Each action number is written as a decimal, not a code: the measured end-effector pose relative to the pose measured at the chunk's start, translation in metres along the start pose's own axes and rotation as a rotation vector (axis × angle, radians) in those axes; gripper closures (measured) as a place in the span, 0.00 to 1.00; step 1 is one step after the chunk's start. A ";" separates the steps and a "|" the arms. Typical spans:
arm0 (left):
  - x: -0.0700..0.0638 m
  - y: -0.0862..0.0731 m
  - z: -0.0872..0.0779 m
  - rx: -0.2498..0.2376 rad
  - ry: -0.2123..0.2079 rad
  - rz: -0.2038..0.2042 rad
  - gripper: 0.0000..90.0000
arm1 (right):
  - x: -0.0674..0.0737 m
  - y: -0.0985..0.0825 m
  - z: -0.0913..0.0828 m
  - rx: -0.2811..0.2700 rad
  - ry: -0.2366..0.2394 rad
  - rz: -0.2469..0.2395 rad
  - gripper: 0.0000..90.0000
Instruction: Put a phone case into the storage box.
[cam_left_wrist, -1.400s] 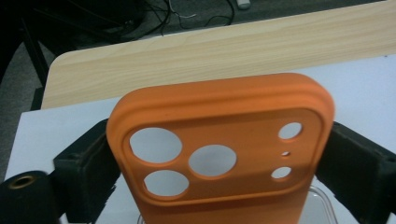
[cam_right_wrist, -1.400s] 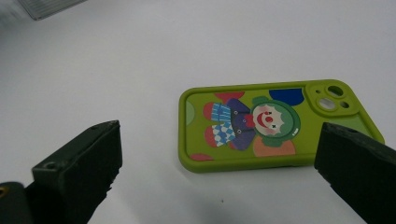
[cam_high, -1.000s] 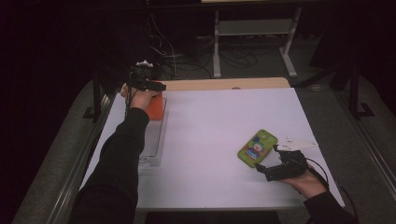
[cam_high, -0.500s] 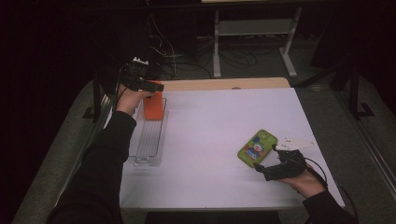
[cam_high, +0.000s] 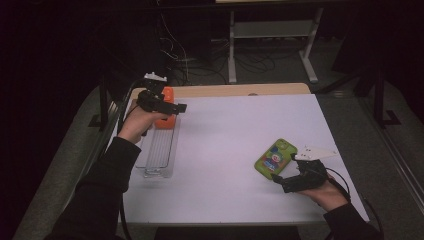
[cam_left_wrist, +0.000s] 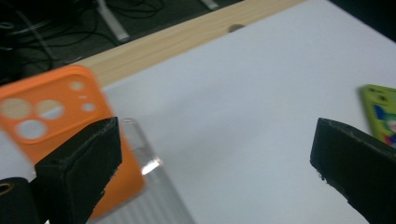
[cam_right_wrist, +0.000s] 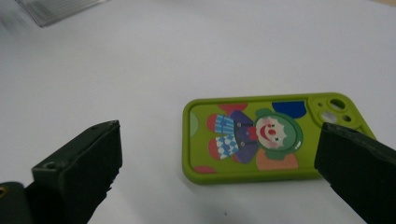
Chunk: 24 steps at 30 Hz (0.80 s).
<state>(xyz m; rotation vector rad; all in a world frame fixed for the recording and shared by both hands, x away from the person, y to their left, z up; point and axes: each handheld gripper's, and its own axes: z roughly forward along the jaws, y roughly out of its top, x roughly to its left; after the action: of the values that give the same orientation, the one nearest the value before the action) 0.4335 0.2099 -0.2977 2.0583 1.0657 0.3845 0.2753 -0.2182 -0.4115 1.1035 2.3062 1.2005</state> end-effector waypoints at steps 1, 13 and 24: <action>-0.006 -0.002 0.000 -0.002 -0.013 0.008 0.02 | 0.000 0.001 0.000 -0.002 0.001 -0.006 0.00; -0.070 -0.037 0.010 -0.017 -0.158 0.100 0.02 | 0.002 0.003 0.001 0.006 -0.017 -0.010 0.00; -0.107 -0.085 0.027 -0.008 -0.248 0.175 0.02 | -0.003 0.001 0.001 0.011 -0.042 0.011 0.03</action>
<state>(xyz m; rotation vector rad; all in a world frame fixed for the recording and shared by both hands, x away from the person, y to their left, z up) 0.3367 0.1415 -0.3704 2.1340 0.7386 0.2115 0.2785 -0.2191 -0.4115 1.1359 2.2806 1.1591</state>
